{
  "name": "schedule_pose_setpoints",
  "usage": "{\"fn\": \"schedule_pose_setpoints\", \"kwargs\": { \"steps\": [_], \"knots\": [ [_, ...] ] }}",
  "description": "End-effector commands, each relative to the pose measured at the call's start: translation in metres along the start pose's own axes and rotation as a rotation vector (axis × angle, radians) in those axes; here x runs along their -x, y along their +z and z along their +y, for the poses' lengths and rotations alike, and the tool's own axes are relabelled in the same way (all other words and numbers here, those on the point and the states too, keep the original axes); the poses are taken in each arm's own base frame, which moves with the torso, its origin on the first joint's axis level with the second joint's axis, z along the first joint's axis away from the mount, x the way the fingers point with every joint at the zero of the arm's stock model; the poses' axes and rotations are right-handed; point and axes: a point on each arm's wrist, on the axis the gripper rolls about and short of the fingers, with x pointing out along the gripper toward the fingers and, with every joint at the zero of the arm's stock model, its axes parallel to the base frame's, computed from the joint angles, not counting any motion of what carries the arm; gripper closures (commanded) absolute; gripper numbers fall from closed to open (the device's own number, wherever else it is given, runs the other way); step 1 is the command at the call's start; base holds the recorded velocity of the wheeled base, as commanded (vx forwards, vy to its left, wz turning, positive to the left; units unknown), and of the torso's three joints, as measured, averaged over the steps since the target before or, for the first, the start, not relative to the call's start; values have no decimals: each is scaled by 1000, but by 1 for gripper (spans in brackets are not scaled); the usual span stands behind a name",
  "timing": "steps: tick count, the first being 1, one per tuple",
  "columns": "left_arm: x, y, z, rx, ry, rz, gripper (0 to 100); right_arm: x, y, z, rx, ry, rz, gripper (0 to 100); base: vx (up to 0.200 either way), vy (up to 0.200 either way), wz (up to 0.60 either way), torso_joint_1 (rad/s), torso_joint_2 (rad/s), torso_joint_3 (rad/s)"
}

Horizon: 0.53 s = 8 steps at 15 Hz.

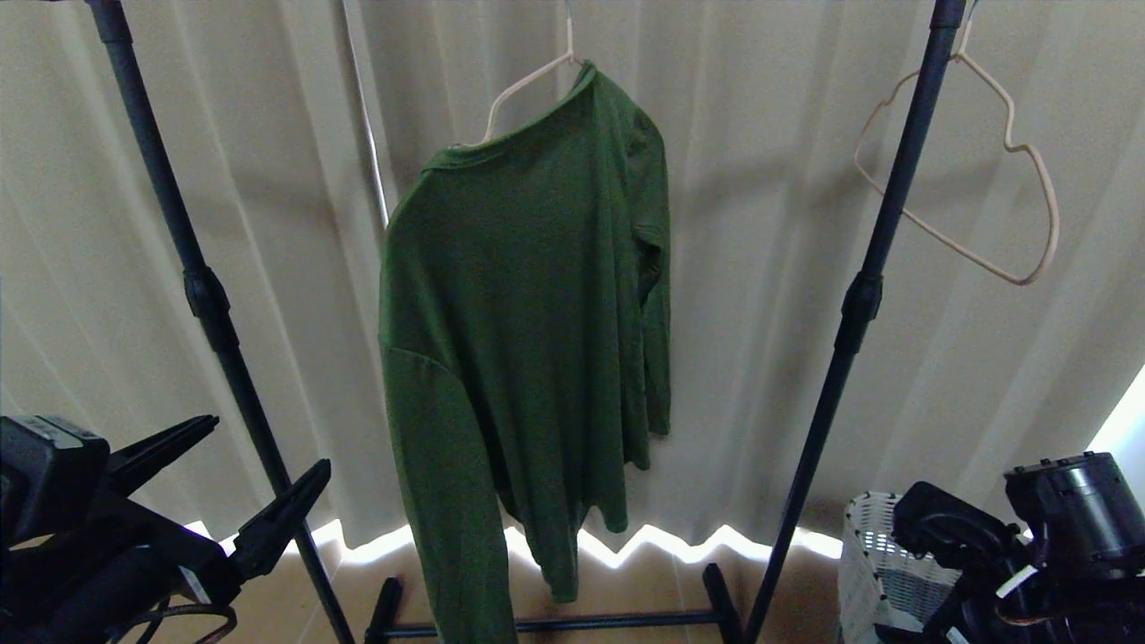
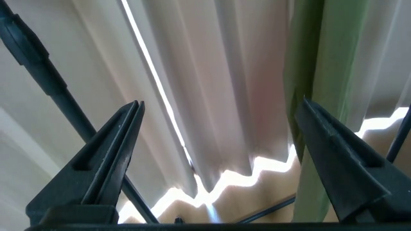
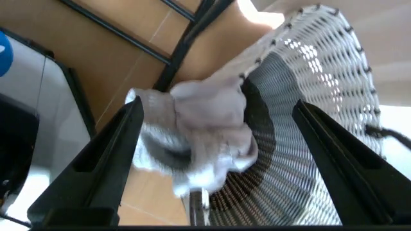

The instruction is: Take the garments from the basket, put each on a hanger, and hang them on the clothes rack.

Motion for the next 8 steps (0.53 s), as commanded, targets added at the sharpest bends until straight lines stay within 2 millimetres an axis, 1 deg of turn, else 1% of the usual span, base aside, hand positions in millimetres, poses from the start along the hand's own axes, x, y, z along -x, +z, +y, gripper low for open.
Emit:
{"fn": "schedule_pose_setpoints", "kwargs": {
  "steps": [1, 2, 4, 5, 6, 8],
  "knots": [
    [0, 0, 0, 0, 0, 2, 0, -24, 0, 4, 27, -57, 91, 0, 0, 0, 0, 0, 0, 0],
    [0, 0, 0, 0, 0, 2, 0, -23, 0, 3, 28, -102, 109, 0, 0, 0, 0, 0, 0, 0],
    [-1, 0, 0, 0, 1, 2, 0, -16, -1, 3, 21, -119, 89, 0, 0, 0, 0, 0, 0, 0],
    [-1, 0, 0, 2, 1, 2, 0, -6, -4, 4, 20, -122, 55, 0, 0, 0, 0, 0, 0, 0],
    [-1, 0, 0, 3, 1, 3, 0, 0, -4, 6, 25, -125, 30, 0, 0, 0, 0, 0, 0, 0],
    [-1, -1, 0, 6, -1, 6, 0, 15, -9, 7, 28, -129, 13, 0, 0, 0, 0, 0, 0, 0]
  ]
}}
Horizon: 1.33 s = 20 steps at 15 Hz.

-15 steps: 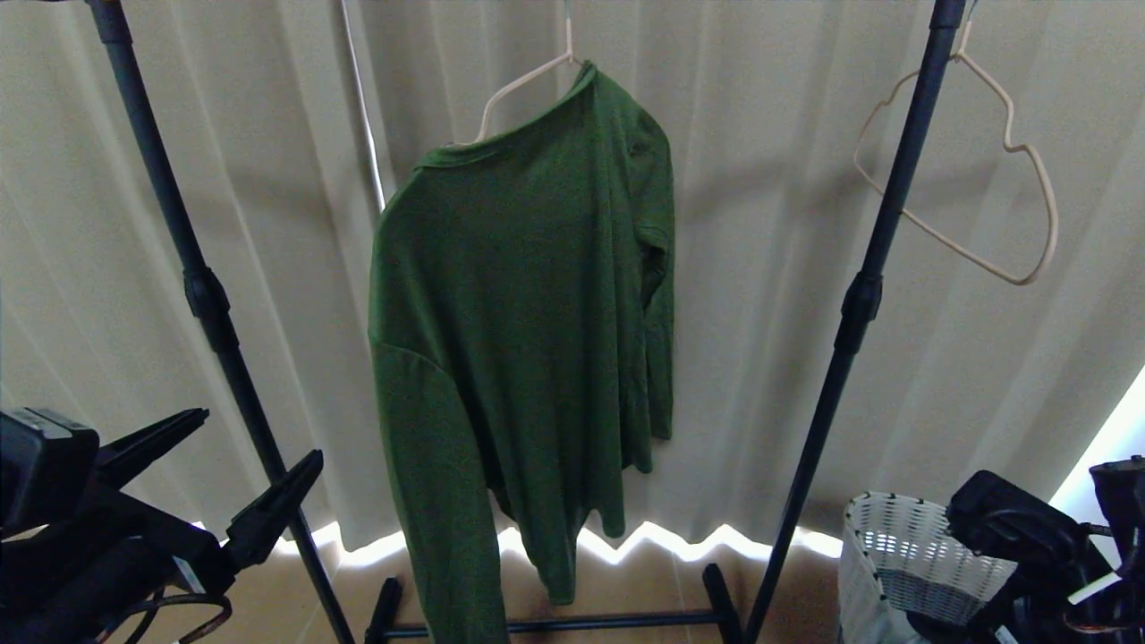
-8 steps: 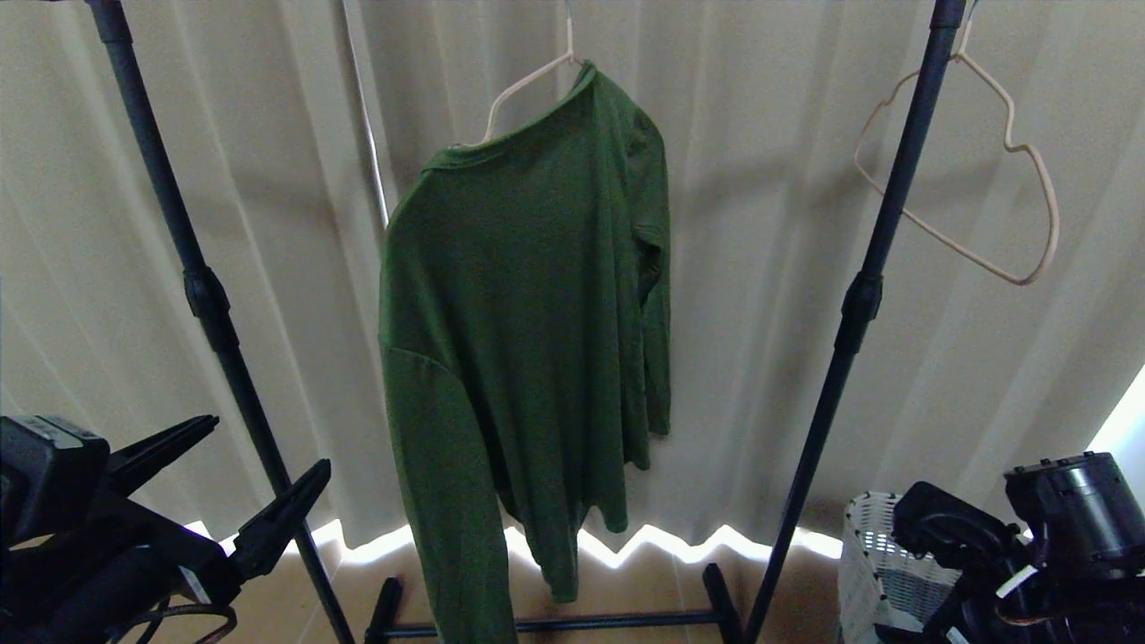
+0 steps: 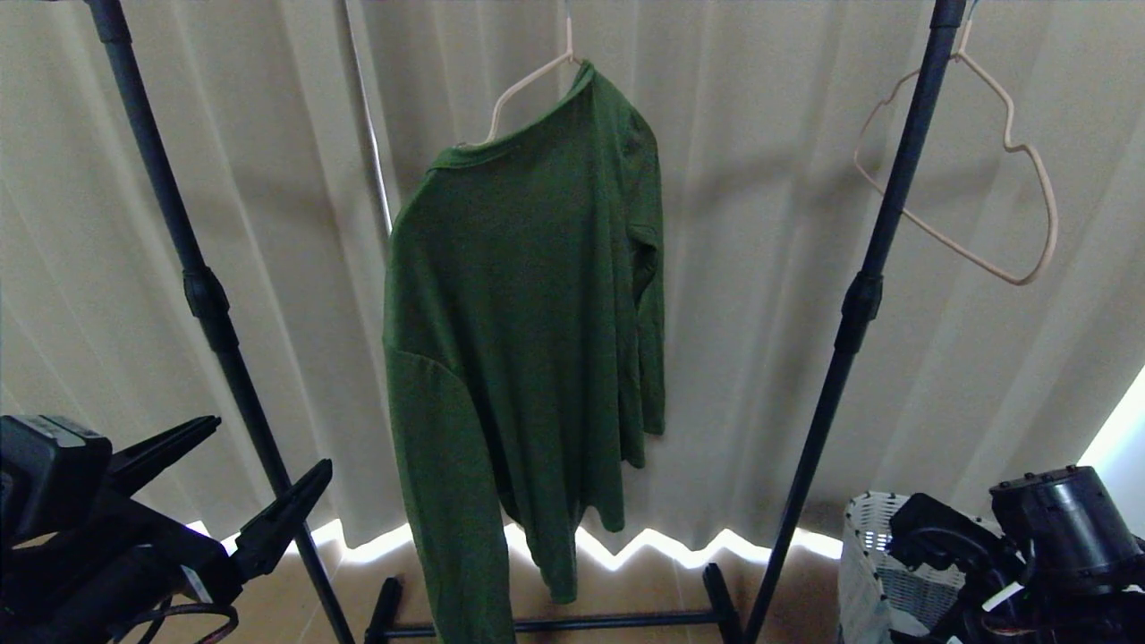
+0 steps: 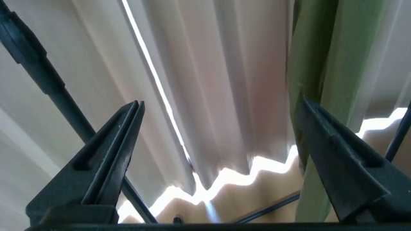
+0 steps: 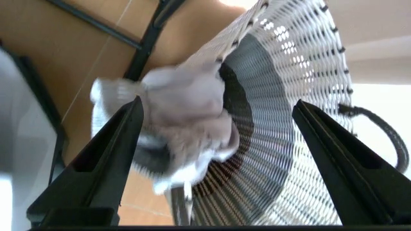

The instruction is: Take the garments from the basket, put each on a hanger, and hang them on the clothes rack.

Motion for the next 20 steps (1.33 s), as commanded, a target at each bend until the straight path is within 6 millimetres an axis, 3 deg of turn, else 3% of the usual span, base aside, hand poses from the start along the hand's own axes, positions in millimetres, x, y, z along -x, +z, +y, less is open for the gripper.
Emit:
{"fn": "schedule_pose_setpoints", "kwargs": {
  "steps": [1, 3, 10, 13, 16, 20],
  "knots": [
    [0, -1, 0, -1, 0, 3, 0, 21, -9, -1, -3, -11, -40, 0, 0, 0, 0, 0, 0, 0],
    [0, 0, 0, -1, -2, 3, 0, 25, -17, -1, 0, 1, 10, 0, 0, 0, 0, 0, 0, 0],
    [1, 0, 0, -1, 1, -1, 0, 15, -17, -6, -40, 11, 51, 0, 0, 0, 0, 0, 0, 0],
    [1, 1, 0, 0, 2, -7, 0, -4, -17, -12, -79, 12, 145, 0, 0, 0, 0, 0, 0, 0],
    [1, 1, 0, 0, 2, -6, 0, -20, -13, -17, -113, -6, 129, 0, 0, 0, 0, 0, 0, 0],
    [1, 0, 0, 0, 1, -4, 0, -22, -14, -15, -106, 3, 140, 0, 0, 0, 0, 0, 0, 0]
  ]
}}
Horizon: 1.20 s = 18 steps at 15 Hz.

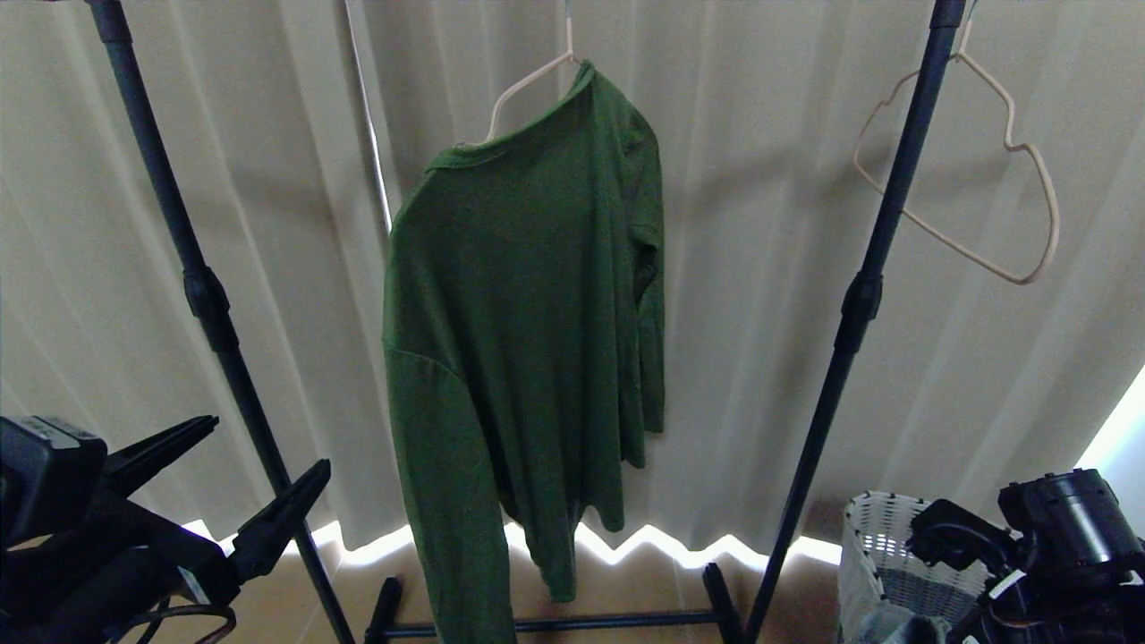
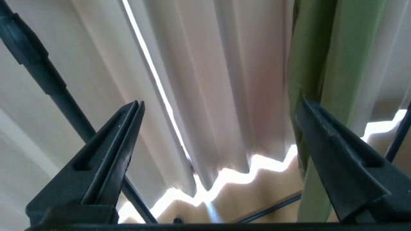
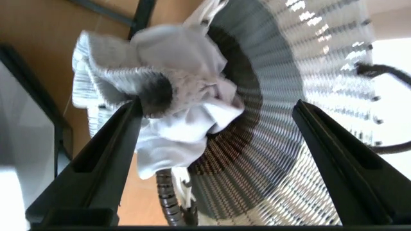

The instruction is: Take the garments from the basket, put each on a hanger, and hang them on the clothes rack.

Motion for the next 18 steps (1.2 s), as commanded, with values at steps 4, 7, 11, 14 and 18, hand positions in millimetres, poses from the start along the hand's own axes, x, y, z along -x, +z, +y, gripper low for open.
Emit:
{"fn": "schedule_pose_setpoints", "kwargs": {
  "steps": [4, 7, 11, 14, 18],
  "knots": [
    [0, 0, 0, 0, 2, 0, 0, -7, -6, 4, 13, 17, 47, 100, 0, 0, 0, 0, 0, 0],
    [0, 0, 0, 0, 2, 0, 0, -6, -7, 4, 14, 17, 45, 100, 0, 0, 0, 0, 0, 0],
    [0, -1, 0, 0, 1, 3, 0, 6, -7, 4, 9, 5, -10, 100, 0, 0, 0, 0, 0, 0],
    [0, -1, 0, 0, 1, 5, 0, 27, -5, 6, -49, -5, -128, 100, 0, 0, 0, 0, 0, 0],
    [0, -3, 0, -2, -3, 15, 0, 50, -2, 6, -109, 11, -276, 100, 0, 0, 0, 0, 0, 0]
  ]
}}
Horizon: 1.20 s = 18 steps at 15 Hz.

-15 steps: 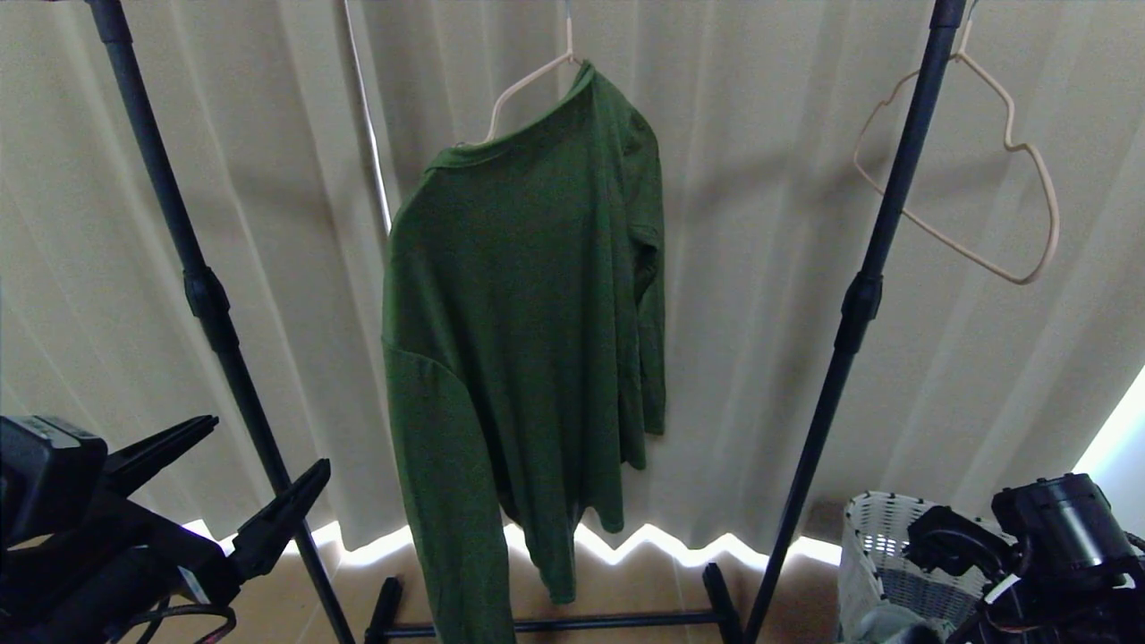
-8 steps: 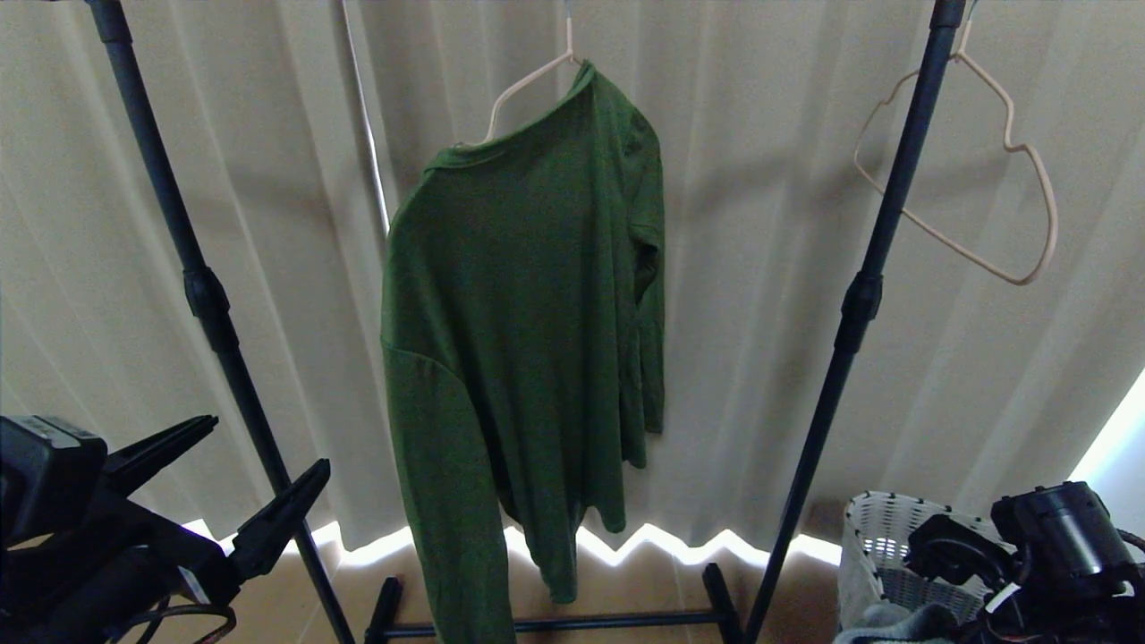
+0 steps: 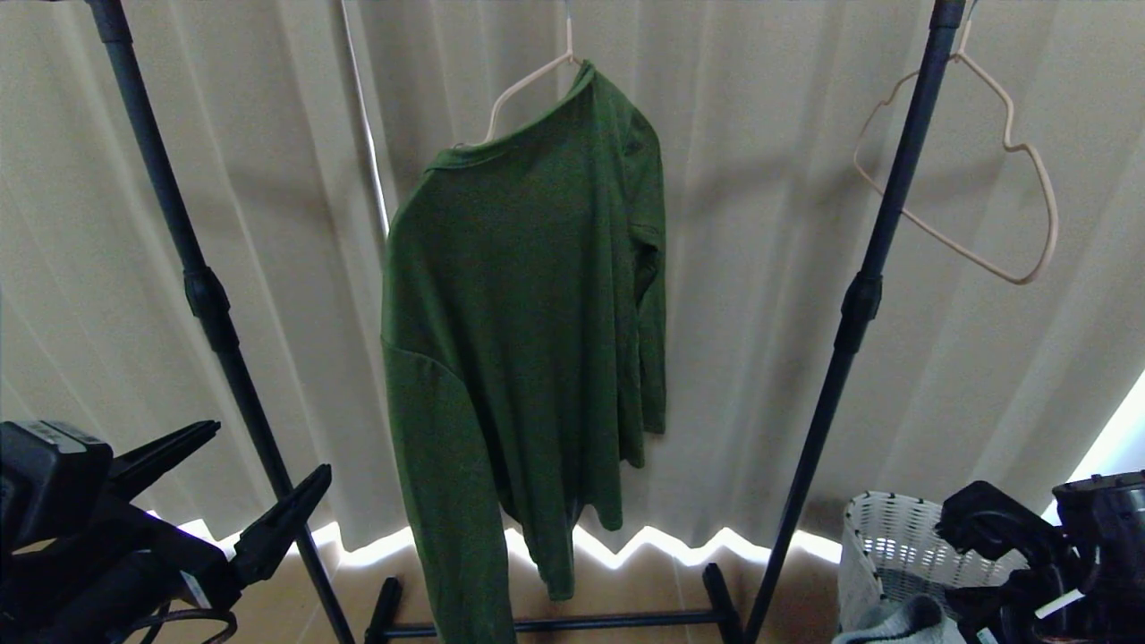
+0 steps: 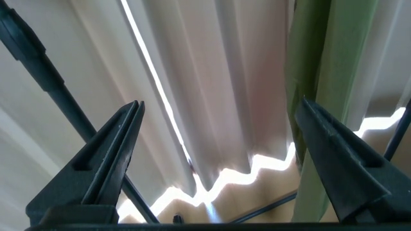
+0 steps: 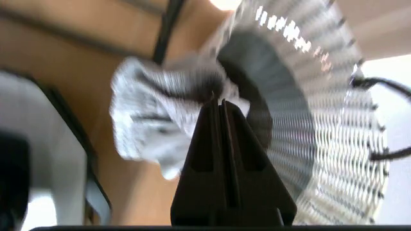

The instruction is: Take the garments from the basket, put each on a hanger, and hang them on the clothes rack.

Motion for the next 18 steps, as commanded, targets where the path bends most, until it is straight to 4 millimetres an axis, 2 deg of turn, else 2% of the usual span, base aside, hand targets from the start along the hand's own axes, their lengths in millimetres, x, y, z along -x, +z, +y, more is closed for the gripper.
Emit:
{"fn": "schedule_pose_setpoints", "kwargs": {
  "steps": [1, 4, 6, 10, 12, 13, 18],
  "knots": [
    [0, 0, 0, -1, 1, 0, 0, 17, 5, -2, -25, -2, -109, 100, 0, 0, 0, 0, 0, 0],
    [0, 0, 0, -1, 1, 0, 0, 32, 18, -6, -82, 36, -226, 100, 0, 0, 0, 0, 0, 0],
    [0, 0, 1, -2, 6, -2, 0, 34, 20, -7, -84, 38, -242, 100, 0, 0, 0, 0, 0, 0],
    [0, 0, 1, -2, 6, -2, 0, 28, 13, -6, -80, 38, -186, 100, -200, 0, 0, 2, 2, 1],
    [0, 0, 1, -1, 6, -2, 0, 19, 13, -9, -90, 20, -134, 100, 0, 0, 0, 0, 0, 0],
    [0, 1, 1, -1, 5, -4, 0, 17, 14, -9, -88, 18, -127, 0, 0, 0, 0, 0, 0, 0],
    [0, 1, 1, -1, 4, -3, 0, 3, 13, -7, -82, 33, -34, 0, 0, 0, 0, 0, 0, 0]
  ]
}}
